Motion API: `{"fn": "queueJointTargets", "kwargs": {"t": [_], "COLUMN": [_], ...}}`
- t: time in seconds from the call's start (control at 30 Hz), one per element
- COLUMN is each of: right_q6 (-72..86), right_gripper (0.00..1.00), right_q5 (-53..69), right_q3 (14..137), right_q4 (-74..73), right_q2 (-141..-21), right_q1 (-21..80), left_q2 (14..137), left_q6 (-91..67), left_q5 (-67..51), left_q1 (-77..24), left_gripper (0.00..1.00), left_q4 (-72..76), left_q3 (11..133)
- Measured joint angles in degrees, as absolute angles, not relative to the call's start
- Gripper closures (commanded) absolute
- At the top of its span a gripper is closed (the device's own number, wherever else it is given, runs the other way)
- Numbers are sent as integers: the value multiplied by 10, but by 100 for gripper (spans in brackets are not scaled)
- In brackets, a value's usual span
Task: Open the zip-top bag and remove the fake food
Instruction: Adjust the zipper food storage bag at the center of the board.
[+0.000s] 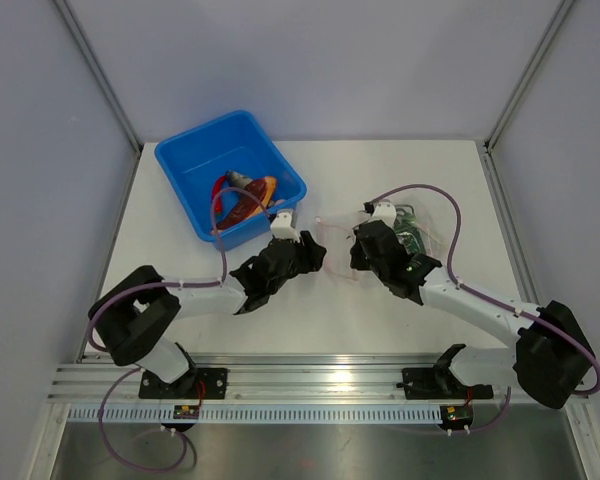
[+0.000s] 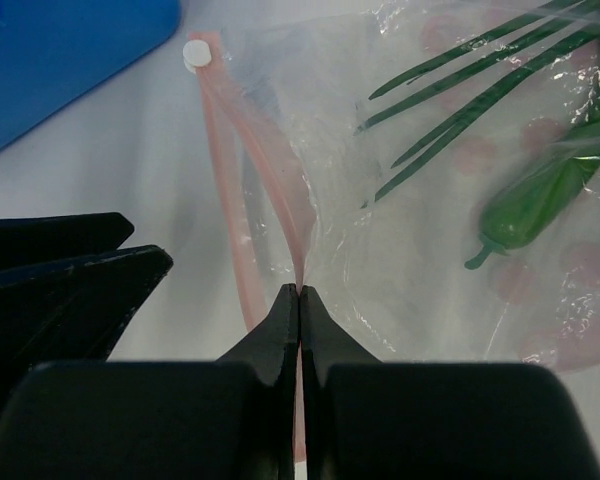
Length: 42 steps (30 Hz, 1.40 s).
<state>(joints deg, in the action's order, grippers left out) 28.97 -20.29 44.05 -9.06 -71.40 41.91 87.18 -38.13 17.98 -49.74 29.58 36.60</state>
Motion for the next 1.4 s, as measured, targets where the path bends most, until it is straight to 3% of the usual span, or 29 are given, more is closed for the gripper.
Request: {"fn": "queueJointTargets", "kwargs": {"t": [0.4, 0.6, 0.83, 0.9, 0.93, 0.97, 1.0, 1.17, 1.4], "right_q6": [286, 282, 269, 264, 262, 258, 257, 253, 252], "right_gripper": [99, 99, 97, 91, 84, 68, 63, 50, 25], "right_q5": [-205, -204, -197, -190, -187, -183, -183, -189, -254], "right_q3": [423, 411, 389, 385, 384, 383, 382, 377, 401], "right_q4": [-81, -60, -29, -18, -12, -8, -5, 3, -42], "right_q2": [-681, -668, -649, -646, -644, -642, -640, -622, -611], "right_q1": [451, 456, 460, 463, 465, 466, 468, 470, 471], "left_q2": [923, 947, 996, 1008, 1013, 1017, 1018, 1019, 1036], "left_q6": [-359, -378, -419, -430, -435, -440, -443, -452, -460], "left_q5": [163, 159, 100, 83, 76, 72, 68, 62, 47], "left_q1": [-532, -529, -509, -501, -498, -496, -494, -493, -488], "left_gripper": [47, 57, 55, 50, 49, 48, 46, 42, 42], "left_q4": [314, 315, 348, 361, 365, 368, 370, 370, 369], "left_q3": [422, 427, 437, 438, 438, 438, 438, 441, 463]}}
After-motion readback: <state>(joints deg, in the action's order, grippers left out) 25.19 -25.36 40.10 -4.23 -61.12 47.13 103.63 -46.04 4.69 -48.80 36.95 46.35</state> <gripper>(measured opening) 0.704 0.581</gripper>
